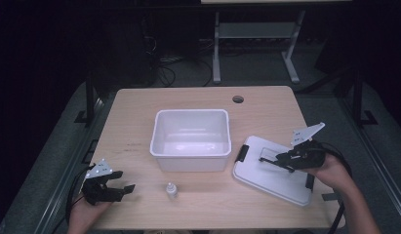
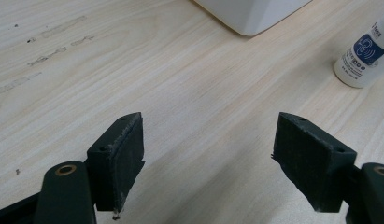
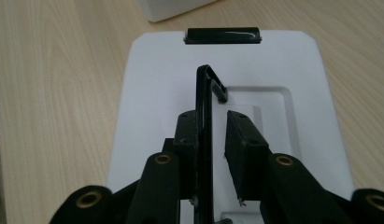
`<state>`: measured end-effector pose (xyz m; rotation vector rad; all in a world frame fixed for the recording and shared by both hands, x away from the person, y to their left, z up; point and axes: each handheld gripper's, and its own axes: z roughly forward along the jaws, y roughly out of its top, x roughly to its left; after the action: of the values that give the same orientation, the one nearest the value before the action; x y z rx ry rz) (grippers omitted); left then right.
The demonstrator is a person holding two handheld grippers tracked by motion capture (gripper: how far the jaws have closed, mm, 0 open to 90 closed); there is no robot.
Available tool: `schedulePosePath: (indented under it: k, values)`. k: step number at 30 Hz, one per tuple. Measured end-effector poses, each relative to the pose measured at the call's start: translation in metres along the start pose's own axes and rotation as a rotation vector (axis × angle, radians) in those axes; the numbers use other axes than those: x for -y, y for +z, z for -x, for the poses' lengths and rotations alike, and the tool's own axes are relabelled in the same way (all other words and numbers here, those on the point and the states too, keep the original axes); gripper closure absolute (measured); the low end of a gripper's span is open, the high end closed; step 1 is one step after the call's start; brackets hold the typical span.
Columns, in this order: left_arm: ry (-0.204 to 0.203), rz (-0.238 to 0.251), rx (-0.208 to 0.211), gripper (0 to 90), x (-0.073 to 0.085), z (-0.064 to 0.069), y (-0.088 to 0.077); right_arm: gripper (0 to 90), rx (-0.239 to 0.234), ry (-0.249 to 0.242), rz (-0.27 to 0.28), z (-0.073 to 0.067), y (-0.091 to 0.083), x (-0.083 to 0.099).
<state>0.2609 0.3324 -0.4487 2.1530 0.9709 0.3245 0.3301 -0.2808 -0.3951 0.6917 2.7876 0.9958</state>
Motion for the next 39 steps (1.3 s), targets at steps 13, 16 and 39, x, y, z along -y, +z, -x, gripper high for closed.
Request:
schedulePosePath:
  k: [13,16,39]
  values:
    - [0.002,0.000,-0.001,24.3,0.000,0.001,-0.001,67.4,0.020,-0.022,0.037,-0.016,-0.005,0.001]
    - [0.005,-0.001,-0.001,24.3,0.000,0.001,-0.001,66.5,0.025,-0.031,0.047,-0.021,-0.005,0.001]
    - [0.035,0.003,0.001,24.6,-0.004,0.007,-0.004,53.3,0.016,-0.055,0.073,-0.051,0.016,0.002]
